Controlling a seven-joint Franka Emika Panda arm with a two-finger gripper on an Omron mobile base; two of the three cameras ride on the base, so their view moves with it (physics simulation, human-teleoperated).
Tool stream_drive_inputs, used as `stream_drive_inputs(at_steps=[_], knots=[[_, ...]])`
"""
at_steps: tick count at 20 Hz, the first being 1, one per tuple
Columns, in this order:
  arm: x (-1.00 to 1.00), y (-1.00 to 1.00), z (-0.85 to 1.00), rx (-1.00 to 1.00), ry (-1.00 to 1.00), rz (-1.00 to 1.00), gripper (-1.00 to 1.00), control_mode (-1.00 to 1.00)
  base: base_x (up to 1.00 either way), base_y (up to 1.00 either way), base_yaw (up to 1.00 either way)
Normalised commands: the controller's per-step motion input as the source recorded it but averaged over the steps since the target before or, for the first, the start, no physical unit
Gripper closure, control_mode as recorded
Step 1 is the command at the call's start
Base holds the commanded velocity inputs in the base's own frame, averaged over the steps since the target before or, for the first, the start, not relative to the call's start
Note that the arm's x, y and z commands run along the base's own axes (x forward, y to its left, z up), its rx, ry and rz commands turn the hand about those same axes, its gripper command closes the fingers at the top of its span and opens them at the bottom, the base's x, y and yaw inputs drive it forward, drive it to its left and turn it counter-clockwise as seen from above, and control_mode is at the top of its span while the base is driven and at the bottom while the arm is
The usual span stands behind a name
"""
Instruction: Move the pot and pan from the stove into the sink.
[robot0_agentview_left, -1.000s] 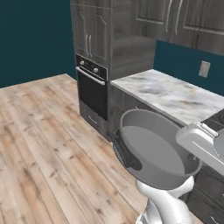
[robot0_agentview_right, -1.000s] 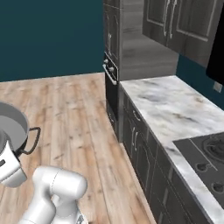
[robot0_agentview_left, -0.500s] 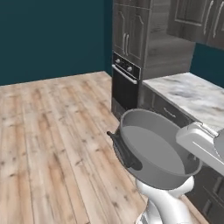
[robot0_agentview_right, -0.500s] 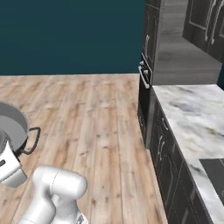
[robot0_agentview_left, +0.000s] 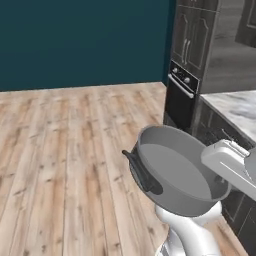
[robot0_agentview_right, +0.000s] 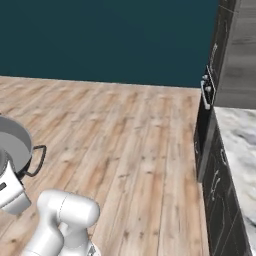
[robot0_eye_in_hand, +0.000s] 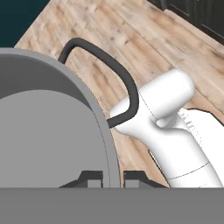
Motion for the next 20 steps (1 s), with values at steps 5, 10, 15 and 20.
stream_drive_inputs(at_steps=[5, 10, 15, 20], knots=[[0.00, 0.00, 0.00, 0.00, 0.00, 0.00, 1.00, 1.00, -0.01, 0.00, 0.40], [0.00, 0.00, 0.00, 0.00, 0.00, 0.00, 1.00, 1.00, -0.01, 0.00, 0.40], [0.00, 0.00, 0.00, 0.00, 0.00, 0.00, 1.00, 1.00, 0.00, 0.00, 0.40], [0.00, 0.00, 0.00, 0.00, 0.00, 0.00, 1.00, 1.00, 0.00, -0.01, 0.39]])
